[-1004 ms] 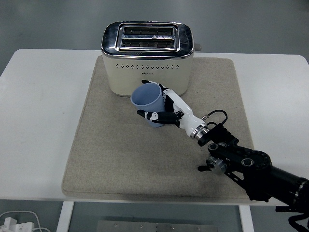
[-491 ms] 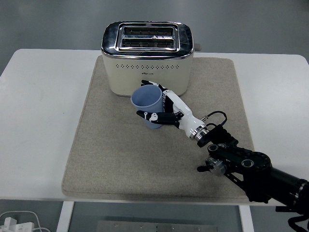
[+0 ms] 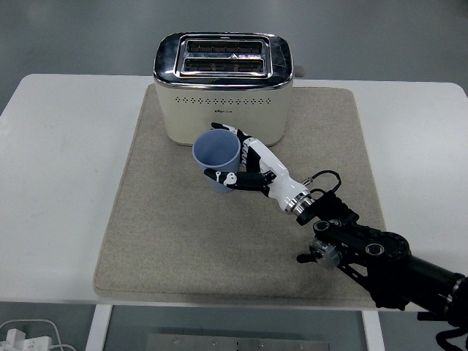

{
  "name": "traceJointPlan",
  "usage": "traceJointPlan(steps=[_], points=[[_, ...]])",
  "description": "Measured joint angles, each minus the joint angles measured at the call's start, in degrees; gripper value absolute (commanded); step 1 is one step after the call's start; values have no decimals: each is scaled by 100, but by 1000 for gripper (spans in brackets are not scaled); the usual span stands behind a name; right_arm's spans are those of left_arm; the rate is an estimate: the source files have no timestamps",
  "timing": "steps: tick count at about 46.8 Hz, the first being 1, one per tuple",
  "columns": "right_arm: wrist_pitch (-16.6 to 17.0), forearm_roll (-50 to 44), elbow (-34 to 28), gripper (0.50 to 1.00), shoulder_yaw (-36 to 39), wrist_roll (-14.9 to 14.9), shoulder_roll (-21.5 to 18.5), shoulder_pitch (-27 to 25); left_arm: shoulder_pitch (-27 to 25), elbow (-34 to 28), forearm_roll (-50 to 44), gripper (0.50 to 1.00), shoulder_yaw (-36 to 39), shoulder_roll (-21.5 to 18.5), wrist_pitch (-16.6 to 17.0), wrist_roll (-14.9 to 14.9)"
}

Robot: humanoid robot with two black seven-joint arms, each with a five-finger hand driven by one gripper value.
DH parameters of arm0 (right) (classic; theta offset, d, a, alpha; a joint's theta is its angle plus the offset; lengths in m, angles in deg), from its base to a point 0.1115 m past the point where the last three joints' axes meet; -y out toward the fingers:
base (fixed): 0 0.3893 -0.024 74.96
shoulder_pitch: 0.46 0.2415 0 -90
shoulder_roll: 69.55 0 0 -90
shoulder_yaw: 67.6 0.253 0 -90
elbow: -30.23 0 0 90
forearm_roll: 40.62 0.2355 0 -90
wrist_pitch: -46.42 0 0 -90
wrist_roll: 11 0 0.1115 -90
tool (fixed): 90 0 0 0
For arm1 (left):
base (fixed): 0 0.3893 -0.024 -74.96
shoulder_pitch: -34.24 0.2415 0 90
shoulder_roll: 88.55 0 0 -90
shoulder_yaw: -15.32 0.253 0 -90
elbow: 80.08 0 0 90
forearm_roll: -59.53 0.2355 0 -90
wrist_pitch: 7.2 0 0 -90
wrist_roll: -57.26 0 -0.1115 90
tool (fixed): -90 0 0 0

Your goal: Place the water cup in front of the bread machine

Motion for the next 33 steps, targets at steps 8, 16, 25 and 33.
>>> traceJointPlan(steps=[8,16,25,33], points=[[14,0,9,893,-5,0,0,0,4,3,-3,1000,0,0,0,0],[89,0,9,893,-6,0,0,-1,5,0,-3,1000,1,0,0,0],[94,0,9,893,8,0,0,-10,4,-6,0,1000,2,0,0,0],[94,0,3,893,76,0,3,-10,6,-6,3,1000,6,0,0,-101]])
